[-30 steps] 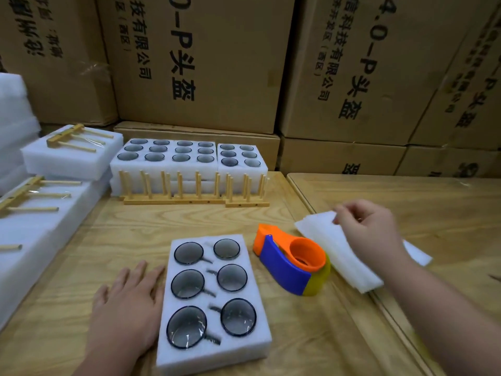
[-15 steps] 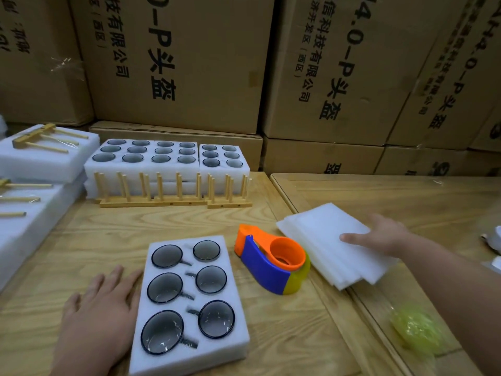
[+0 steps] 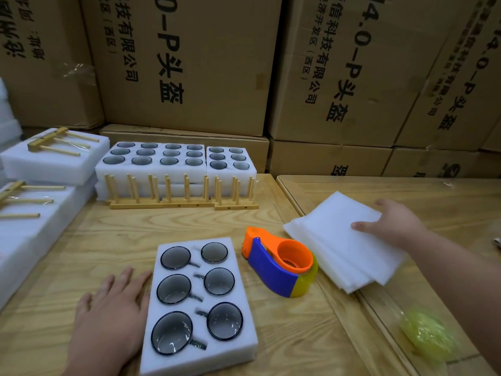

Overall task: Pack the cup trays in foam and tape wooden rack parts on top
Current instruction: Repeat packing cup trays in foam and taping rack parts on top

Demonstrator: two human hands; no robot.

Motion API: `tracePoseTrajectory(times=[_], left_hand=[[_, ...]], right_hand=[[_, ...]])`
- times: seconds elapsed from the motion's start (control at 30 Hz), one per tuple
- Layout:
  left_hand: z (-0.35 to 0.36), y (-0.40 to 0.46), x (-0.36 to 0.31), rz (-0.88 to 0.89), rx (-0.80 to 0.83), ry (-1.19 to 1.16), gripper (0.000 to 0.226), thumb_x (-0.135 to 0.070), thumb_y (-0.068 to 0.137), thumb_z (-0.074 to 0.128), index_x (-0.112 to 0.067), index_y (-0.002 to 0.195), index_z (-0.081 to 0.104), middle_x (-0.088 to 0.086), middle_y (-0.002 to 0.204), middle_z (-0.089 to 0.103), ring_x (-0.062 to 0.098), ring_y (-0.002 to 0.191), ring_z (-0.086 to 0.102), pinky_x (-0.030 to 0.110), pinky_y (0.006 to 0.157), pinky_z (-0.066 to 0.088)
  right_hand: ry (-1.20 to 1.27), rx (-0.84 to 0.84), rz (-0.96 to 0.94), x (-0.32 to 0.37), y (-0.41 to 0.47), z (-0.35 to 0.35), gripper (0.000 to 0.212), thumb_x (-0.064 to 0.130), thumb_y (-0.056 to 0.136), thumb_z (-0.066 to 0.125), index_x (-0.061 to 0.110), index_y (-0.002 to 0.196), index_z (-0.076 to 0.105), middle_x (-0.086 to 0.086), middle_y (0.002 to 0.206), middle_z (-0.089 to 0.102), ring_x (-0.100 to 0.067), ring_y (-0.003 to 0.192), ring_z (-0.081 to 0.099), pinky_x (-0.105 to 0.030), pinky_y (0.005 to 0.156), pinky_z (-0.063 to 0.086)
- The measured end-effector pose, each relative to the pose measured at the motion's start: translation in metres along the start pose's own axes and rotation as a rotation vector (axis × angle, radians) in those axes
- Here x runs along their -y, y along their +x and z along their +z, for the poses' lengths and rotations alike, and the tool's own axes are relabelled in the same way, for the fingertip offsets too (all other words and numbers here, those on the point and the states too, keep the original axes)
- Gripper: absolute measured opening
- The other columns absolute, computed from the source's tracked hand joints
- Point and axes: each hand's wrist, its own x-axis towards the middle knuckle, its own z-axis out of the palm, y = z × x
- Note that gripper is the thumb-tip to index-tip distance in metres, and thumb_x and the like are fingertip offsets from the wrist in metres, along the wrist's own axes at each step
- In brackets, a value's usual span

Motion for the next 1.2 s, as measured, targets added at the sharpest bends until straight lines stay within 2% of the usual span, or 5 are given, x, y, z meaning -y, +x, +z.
tracePoseTrajectory(times=[0.3,0.63,0.8,0.87,1.2], left_hand=[[0.002,-0.006,-0.003,-0.006,-0.019,0.052,0.051,-0.059,0.102,0.017,-0.055,0.153,0.016,-0.018,0.169,0.004,0.013,0.156,0.006,0.045,0.123,0.010],[0.006,-0.015,-0.002,-0.041,-0.050,0.093,0.051,-0.056,0.102,0.019,-0.047,0.152,0.028,-0.017,0.168,0.012,0.014,0.156,0.008,0.046,0.123,0.010],[0.010,-0.020,0.001,-0.041,-0.111,0.077,0.018,-0.048,0.100,0.030,-0.037,0.105,0.044,-0.015,0.155,0.041,0.015,0.149,0.027,0.046,0.120,0.019],[0.010,-0.020,0.002,-0.040,-0.115,0.076,0.016,-0.046,0.100,0.032,-0.035,0.093,0.041,-0.014,0.154,0.042,0.016,0.148,0.028,0.046,0.119,0.020],[0.011,-0.019,0.001,-0.049,-0.122,0.080,0.032,-0.039,0.098,0.033,-0.029,0.114,0.058,-0.013,0.165,0.026,0.013,0.154,0.016,0.045,0.123,0.013]], right_hand=[[0.149,-0.107,-0.059,0.034,-0.014,-0.061,0.015,0.033,0.088,0.074,0.018,0.090,0.073,0.000,0.094,0.067,-0.022,0.086,0.059,-0.034,0.072,0.044],[0.717,0.100,-0.086,0.098,-0.087,-0.084,0.014,0.027,0.092,0.073,0.014,0.092,0.077,-0.010,0.093,0.078,-0.032,0.082,0.075,-0.037,0.075,0.057],[0.890,0.407,-0.081,0.128,-0.135,-0.041,0.017,0.021,0.096,0.065,0.009,0.104,0.075,-0.014,0.094,0.079,-0.029,0.077,0.077,-0.034,0.058,0.059],[0.924,0.481,-0.094,0.136,-0.151,-0.018,0.020,0.021,0.096,0.065,0.006,0.105,0.074,-0.018,0.097,0.078,-0.032,0.080,0.075,-0.038,0.068,0.059],[0.842,0.473,-0.026,0.169,-0.214,0.098,0.015,0.019,0.090,0.069,0.016,0.105,0.068,-0.004,0.090,0.077,-0.020,0.080,0.075,-0.035,0.074,0.059]])
